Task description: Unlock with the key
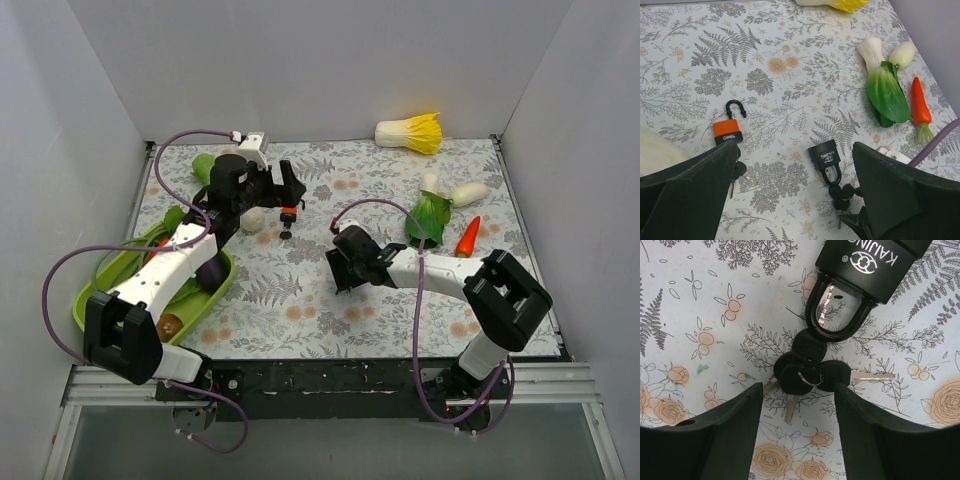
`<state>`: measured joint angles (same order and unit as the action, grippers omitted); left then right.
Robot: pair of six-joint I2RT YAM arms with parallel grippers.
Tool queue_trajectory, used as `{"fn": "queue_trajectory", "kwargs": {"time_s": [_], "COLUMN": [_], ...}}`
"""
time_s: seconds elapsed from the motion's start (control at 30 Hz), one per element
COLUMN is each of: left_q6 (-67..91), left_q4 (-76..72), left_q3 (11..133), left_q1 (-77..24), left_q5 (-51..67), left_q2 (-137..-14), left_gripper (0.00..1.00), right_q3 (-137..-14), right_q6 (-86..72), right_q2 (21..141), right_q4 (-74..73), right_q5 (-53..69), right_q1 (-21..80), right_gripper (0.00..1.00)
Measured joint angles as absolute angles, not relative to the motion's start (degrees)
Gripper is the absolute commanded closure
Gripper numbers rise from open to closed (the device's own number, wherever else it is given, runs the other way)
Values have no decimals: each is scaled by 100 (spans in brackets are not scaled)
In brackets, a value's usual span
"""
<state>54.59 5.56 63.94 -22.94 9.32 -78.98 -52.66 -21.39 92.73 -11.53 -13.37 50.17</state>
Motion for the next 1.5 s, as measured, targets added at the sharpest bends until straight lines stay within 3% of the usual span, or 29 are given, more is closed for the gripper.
{"fn": "queue_trajectory", "kwargs": {"time_s": [0.43, 0.8, 0.9, 1.03, 1.1, 1.5], "left_q6": [5354, 5238, 5212, 5304, 5382, 5439], "left_q4": [462, 447, 515, 596, 613, 740], "left_q3": [6394, 6390, 6390, 6329, 6204, 5728], "left_q1": [-2298, -2845, -3037, -3065, -3065, -3068], "left_q5": [1559, 1809, 1763, 1747, 1796, 2875], "left_q2": [-8058, -8512, -8608, -8619, -8615, -8521], "left_gripper": [2, 2, 2, 2, 2, 2], "right_q3": [-5266, -5162, -5162, -5153, -5100, -4703], "right_q6": [-2270, -2414, -2445, -2523, -2532, -2641], "right_q2": [9426, 9489, 9526, 9529, 9489, 8523], "right_q4": [-1046, -711, -598, -552, -493, -720], "right_q5": [-1332, -1249, -1232, -1186, -1175, -871], "right_q1": [5017, 4912, 4908, 4856, 4834, 4698], "right_gripper": [54, 60, 70, 94, 99, 99]}}
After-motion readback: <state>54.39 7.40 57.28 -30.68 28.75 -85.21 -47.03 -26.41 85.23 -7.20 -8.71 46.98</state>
